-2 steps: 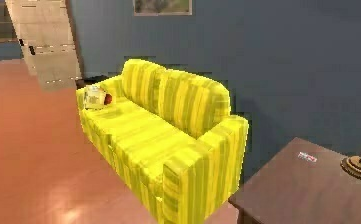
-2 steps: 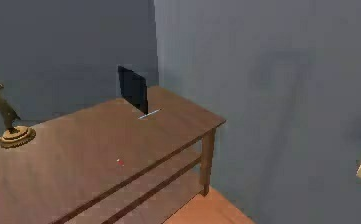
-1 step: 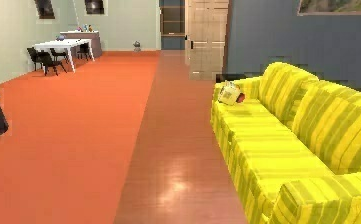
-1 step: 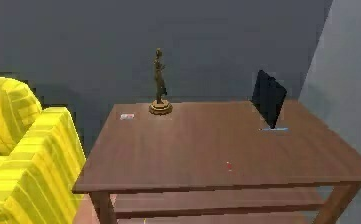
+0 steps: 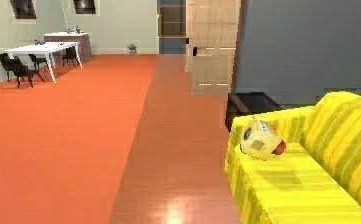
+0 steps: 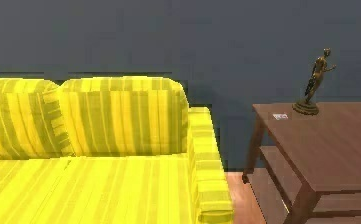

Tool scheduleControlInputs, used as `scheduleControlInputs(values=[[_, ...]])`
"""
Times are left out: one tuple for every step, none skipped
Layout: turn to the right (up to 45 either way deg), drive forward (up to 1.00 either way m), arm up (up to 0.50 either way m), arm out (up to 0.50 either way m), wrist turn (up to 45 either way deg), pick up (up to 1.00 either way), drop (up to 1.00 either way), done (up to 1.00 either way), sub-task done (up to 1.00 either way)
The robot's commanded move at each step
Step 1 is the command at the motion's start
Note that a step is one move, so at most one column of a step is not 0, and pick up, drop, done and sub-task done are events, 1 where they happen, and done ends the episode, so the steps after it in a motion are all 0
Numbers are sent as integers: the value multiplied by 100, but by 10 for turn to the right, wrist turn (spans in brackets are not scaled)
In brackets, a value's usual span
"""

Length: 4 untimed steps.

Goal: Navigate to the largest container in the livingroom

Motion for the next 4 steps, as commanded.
scheduleControlInputs(values=[[0, 65, 0, 0, 0, 0, 0, 0, 0], [0, 60, 0, 0, 0, 0, 0, 0, 0], [450, 0, 0, 0, 0, 0, 0, 0, 0], [0, 0, 0, 0, 0, 0, 0, 100, 0]])
